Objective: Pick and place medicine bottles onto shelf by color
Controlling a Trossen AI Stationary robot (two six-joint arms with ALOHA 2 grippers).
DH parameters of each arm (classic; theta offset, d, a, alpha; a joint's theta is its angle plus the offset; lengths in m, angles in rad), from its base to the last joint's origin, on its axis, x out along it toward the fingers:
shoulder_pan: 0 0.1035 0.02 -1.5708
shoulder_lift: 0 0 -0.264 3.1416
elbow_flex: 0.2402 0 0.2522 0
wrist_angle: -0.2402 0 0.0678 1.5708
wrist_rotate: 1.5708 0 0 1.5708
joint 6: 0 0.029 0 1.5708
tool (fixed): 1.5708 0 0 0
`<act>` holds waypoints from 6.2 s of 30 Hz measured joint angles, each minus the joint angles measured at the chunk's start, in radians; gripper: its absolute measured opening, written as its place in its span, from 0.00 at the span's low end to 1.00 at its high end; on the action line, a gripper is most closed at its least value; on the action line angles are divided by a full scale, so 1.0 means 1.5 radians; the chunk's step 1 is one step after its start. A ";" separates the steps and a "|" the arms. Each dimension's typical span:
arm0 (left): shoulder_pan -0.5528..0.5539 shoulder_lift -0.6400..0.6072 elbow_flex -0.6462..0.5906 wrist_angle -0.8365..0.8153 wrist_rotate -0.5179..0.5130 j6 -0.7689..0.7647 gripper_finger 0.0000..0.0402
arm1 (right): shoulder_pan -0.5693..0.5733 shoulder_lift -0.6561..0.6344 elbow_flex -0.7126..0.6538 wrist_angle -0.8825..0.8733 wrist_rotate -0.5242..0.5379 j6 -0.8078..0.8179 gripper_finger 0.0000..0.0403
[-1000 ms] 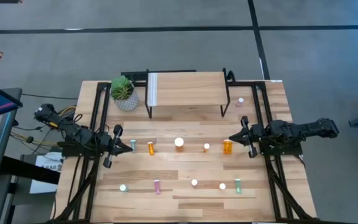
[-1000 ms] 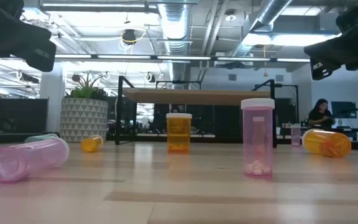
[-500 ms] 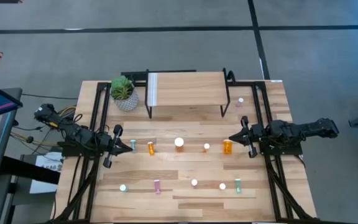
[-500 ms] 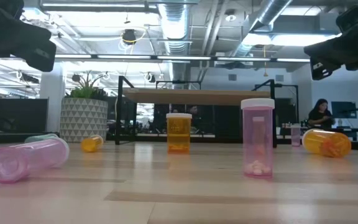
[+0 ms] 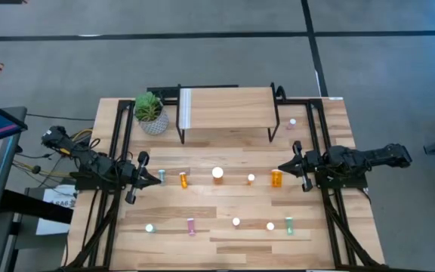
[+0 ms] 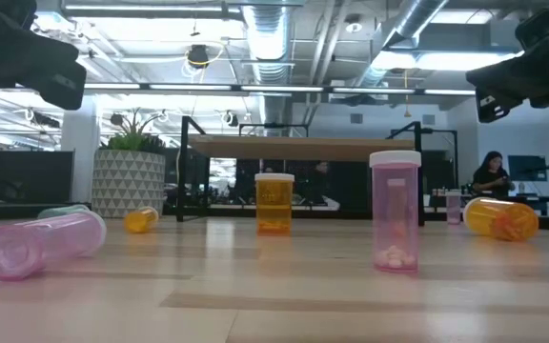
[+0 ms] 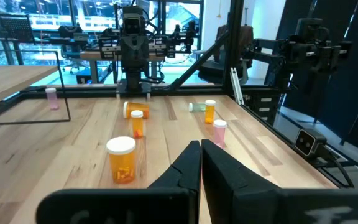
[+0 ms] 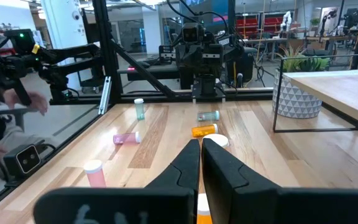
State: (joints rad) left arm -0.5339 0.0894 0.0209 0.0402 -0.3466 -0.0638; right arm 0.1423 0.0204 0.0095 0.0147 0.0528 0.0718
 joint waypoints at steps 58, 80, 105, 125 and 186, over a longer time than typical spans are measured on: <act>0.067 0.412 0.282 -0.067 -0.125 -0.051 0.17 | 0.000 0.000 0.000 0.000 0.000 0.000 0.11; 0.321 0.960 0.589 -0.008 0.173 0.081 0.49 | 0.000 0.000 0.000 0.000 0.000 0.000 0.11; 0.330 1.031 0.643 -0.062 0.153 0.090 0.49 | 0.000 0.000 0.000 -0.001 0.000 0.000 0.11; 0.369 1.104 0.699 -0.148 0.246 0.081 0.81 | 0.000 0.000 0.000 0.000 0.000 0.000 0.11; 0.373 1.109 0.747 -0.252 0.263 0.064 0.45 | 0.000 0.000 0.000 0.000 0.000 0.000 0.11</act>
State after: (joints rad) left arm 0.0257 1.7529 1.1416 -0.3382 0.0483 0.0322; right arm 0.1424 0.0204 0.0097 0.0143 0.0525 0.0716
